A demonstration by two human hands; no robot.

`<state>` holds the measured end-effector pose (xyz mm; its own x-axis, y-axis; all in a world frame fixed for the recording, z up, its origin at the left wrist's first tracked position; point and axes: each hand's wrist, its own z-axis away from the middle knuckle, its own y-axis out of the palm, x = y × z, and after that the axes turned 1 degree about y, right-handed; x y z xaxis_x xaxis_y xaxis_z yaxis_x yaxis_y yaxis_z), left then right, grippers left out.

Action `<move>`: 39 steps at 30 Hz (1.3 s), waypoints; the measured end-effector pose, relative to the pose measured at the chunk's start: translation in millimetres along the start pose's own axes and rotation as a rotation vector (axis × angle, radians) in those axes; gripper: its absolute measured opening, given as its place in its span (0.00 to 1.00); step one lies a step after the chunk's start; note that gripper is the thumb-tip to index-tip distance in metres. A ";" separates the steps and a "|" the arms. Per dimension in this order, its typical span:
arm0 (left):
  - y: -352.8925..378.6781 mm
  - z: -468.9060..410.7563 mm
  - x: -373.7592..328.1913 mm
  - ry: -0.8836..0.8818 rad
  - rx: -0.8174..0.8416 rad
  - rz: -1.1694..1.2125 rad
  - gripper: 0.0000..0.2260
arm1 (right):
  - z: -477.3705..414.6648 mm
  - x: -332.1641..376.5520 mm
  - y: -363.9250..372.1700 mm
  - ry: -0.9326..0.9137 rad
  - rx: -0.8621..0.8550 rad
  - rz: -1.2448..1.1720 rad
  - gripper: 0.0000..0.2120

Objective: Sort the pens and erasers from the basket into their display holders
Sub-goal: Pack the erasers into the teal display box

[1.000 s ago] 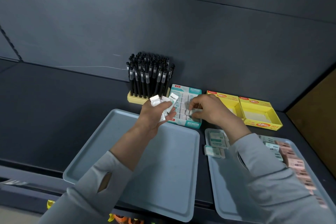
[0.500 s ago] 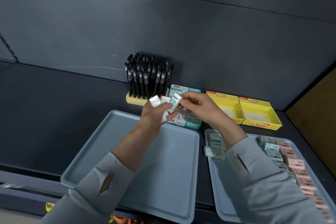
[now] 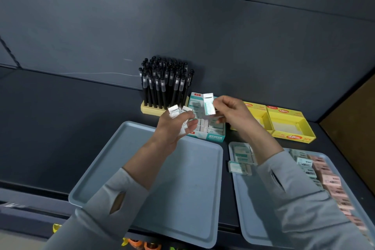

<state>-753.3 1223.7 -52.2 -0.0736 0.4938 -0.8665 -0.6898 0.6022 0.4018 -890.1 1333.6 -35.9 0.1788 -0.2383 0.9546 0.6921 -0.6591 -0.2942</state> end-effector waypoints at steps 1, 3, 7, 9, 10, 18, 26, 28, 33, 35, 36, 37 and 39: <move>-2.0 -0.7 -0.2 -0.004 -0.006 -0.008 0.05 | 0.1 0.6 -8.5 -0.034 -0.001 0.152 0.08; -5.8 -2.1 -1.4 -0.009 -0.016 -0.022 0.06 | -0.8 1.9 -24.3 -0.099 0.058 0.523 0.08; -8.2 -1.6 -4.3 -0.027 -0.042 0.009 0.05 | 1.1 1.5 -26.2 -0.086 0.181 0.856 0.03; -8.0 0.1 -4.9 -0.021 -0.048 0.014 0.03 | 2.8 -0.1 -19.9 -0.083 0.181 0.817 0.04; -7.7 1.1 -5.2 -0.016 -0.049 0.019 0.05 | 3.0 -0.5 -17.9 -0.090 0.175 0.807 0.05; -4.8 -2.8 0.2 0.042 -0.045 0.040 0.09 | 5.9 -11.5 -7.0 -0.128 0.131 0.787 0.06; 0.6 -1.0 2.1 0.071 -0.039 0.029 0.06 | 3.5 -1.6 7.1 -0.132 0.104 0.123 0.11; 0.4 -3.0 -0.4 0.088 -0.057 0.027 0.07 | 2.4 0.5 11.6 -0.060 0.165 -0.061 0.13; -7.0 -6.3 -4.4 0.075 -0.026 -0.057 0.14 | -0.1 3.7 7.7 -0.091 0.285 -0.005 0.11; -7.7 -6.3 -4.1 0.065 0.006 -0.064 0.11 | -6.3 0.6 5.1 -0.087 0.204 0.081 0.09; -7.7 -6.4 -4.1 0.058 0.012 -0.063 0.09 | -11.0 -1.9 3.5 -0.080 0.129 0.113 0.09; -8.0 -6.7 -4.5 0.043 0.008 -0.057 0.07 | -16.9 -5.6 0.6 -0.068 0.053 0.174 0.08; -9.6 -7.3 -6.8 0.000 -0.018 -0.042 0.06 | -26.2 -10.8 -5.2 -0.046 -0.048 0.394 0.08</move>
<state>-751.5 1210.1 -52.3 -0.0446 0.4681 -0.8826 -0.7054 0.6108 0.3596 -914.0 1320.9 -45.9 0.4561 -0.4483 0.7688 0.5307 -0.5564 -0.6393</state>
